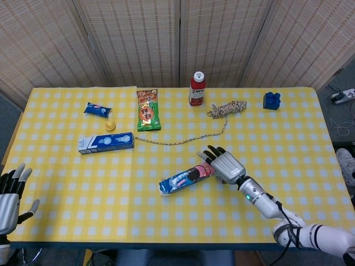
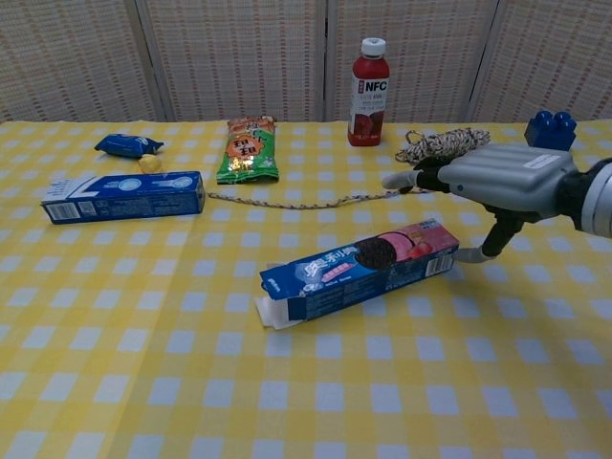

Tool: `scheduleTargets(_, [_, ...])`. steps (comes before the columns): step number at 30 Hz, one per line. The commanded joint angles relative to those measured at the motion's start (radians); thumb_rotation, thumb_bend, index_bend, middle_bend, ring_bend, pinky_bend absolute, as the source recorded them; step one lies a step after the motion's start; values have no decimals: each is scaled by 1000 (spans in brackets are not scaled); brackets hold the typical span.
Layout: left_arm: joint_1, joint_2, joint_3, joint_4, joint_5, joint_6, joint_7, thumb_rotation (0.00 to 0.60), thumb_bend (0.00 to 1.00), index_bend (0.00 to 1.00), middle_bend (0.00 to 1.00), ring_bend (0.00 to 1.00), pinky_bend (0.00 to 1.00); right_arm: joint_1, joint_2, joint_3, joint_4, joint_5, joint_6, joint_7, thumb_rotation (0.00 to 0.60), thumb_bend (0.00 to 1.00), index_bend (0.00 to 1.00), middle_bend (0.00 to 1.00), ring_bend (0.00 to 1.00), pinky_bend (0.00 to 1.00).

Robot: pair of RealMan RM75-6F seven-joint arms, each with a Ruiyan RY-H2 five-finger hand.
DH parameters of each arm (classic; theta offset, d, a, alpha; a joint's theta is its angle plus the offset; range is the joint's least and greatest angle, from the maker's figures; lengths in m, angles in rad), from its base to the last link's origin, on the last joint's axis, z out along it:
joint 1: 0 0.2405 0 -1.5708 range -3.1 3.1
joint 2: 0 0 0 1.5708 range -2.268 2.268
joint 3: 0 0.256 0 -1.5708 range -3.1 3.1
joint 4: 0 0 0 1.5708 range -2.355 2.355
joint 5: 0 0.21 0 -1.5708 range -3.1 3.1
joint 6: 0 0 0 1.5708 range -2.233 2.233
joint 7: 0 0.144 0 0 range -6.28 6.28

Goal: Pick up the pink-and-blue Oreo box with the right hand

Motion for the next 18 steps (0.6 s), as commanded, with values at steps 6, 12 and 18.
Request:
scheduleTargets(6, [3,-1,0,3,-3,0,-3,600,340,82,28,55,42,38,-53,-18,57,30,-36,-26,600,231,49,167,44,158])
scheduleTargets(12, [4,-1,0,9,-5,-1,-10,600,340,82,28,55,42,59,-97,-22,107,52,-49,-29,600,241,109,210,72,159])
scheduleTargets(18, [7,0,2,14,-9,-3,-16,600,340,89,28,55,42,62,-140,-26,153,56,-24,-19,600,282,272,320,141,182])
